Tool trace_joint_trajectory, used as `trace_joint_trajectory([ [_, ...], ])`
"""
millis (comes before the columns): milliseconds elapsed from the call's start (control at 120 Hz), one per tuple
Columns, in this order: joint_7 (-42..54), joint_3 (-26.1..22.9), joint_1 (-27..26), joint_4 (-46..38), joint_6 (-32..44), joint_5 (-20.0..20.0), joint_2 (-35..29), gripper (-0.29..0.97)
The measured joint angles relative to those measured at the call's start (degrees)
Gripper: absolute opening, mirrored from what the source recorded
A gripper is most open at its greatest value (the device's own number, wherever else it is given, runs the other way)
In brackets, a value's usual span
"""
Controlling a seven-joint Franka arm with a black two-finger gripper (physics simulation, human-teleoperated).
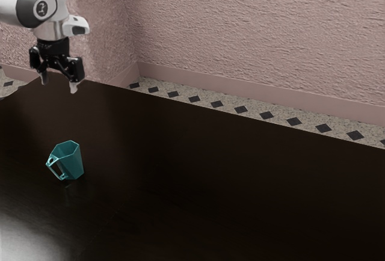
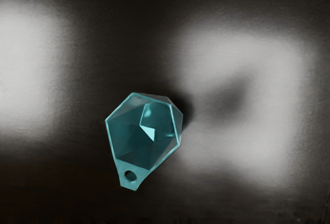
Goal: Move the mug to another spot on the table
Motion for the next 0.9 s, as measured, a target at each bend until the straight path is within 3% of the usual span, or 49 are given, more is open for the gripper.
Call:
trace_joint_trajectory([
  [150,0.01,-7.56,10.43,-10.63,1.88,-0.52,-6.32,0.68],
  [292,-0.12,-9.29,11.28,-21.07,7.74,-0.12,-12.66,0.68],
  [433,-0.25,-6.74,11.41,-27.49,12.17,1.73,-17.04,0.68],
  [558,-0.37,-4.73,11.47,-32.76,17.73,3.22,-16.66,0.68],
  [900,3.32,0.40,11.47,-36.84,35.13,4.63,-7.24,0.68],
])
